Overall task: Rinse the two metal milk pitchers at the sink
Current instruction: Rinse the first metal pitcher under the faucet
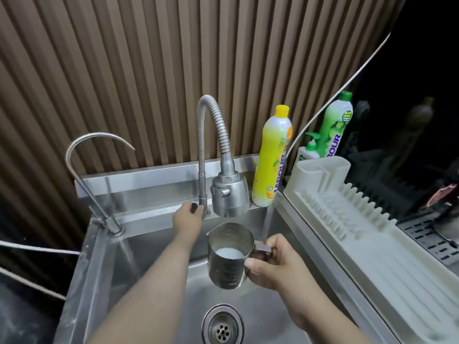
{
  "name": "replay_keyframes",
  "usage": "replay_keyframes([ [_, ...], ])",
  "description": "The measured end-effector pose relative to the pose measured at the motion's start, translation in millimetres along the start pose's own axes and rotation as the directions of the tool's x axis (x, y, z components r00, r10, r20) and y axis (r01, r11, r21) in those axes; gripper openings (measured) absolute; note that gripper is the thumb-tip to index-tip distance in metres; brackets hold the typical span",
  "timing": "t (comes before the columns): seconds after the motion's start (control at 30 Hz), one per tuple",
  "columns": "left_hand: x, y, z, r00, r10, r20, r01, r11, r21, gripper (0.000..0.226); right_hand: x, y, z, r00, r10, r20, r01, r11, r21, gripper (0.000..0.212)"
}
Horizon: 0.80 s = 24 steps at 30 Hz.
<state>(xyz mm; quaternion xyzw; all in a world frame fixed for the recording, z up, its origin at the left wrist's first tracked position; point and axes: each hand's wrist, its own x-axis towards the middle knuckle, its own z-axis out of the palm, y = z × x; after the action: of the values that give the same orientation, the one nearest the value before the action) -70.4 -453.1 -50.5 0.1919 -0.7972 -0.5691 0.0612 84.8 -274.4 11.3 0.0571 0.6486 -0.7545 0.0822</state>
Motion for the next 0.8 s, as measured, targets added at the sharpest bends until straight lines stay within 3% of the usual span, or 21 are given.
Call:
replay_keyframes([
  [0.07,10.2,-11.9,0.8,0.981,-0.193,0.016,0.187,0.922,-0.338,0.02,0.7,-0.3,1.8,1.0,-0.012,0.003,0.012,1.0,-0.006,0.039],
  [0.13,20.8,-20.3,-1.6,0.934,-0.327,0.147,0.351,0.754,-0.555,0.014,1.4,-1.4,4.3,1.0,-0.024,0.001,0.024,1.0,-0.005,0.039],
  [0.23,30.7,-29.1,-4.3,0.878,-0.382,0.288,0.475,0.625,-0.619,0.039,0.8,-4.7,7.5,0.999,-0.045,0.008,0.045,0.999,-0.015,0.04],
  [0.4,31.2,-27.5,-9.1,0.845,-0.385,0.371,0.534,0.574,-0.621,0.044,0.1,-5.3,5.7,0.999,-0.048,0.016,0.049,0.998,-0.039,0.039],
  [0.47,23.3,-28.1,-16.2,0.828,-0.385,0.407,0.56,0.581,-0.591,0.05,0.7,-3.8,4.6,0.999,-0.042,0.019,0.043,0.998,-0.042,0.039],
  [0.57,-12.6,-26.9,-34.3,0.817,-0.358,0.451,0.547,0.728,-0.413,0.051,2.5,-3.1,0.3,0.998,-0.034,0.048,0.036,0.999,-0.039,0.038],
  [0.67,-66.8,-17.1,-51.6,0.864,-0.175,0.472,0.368,0.859,-0.355,0.033,2.8,-4.1,-5.5,0.995,-0.023,0.095,0.027,0.999,-0.036,0.038],
  [0.8,-123.1,-4.9,-67.4,0.882,0.06,0.467,0.177,0.877,-0.447,0.02,4.9,-9.7,-12.1,0.986,-0.022,0.166,0.029,0.999,-0.038,0.039],
])
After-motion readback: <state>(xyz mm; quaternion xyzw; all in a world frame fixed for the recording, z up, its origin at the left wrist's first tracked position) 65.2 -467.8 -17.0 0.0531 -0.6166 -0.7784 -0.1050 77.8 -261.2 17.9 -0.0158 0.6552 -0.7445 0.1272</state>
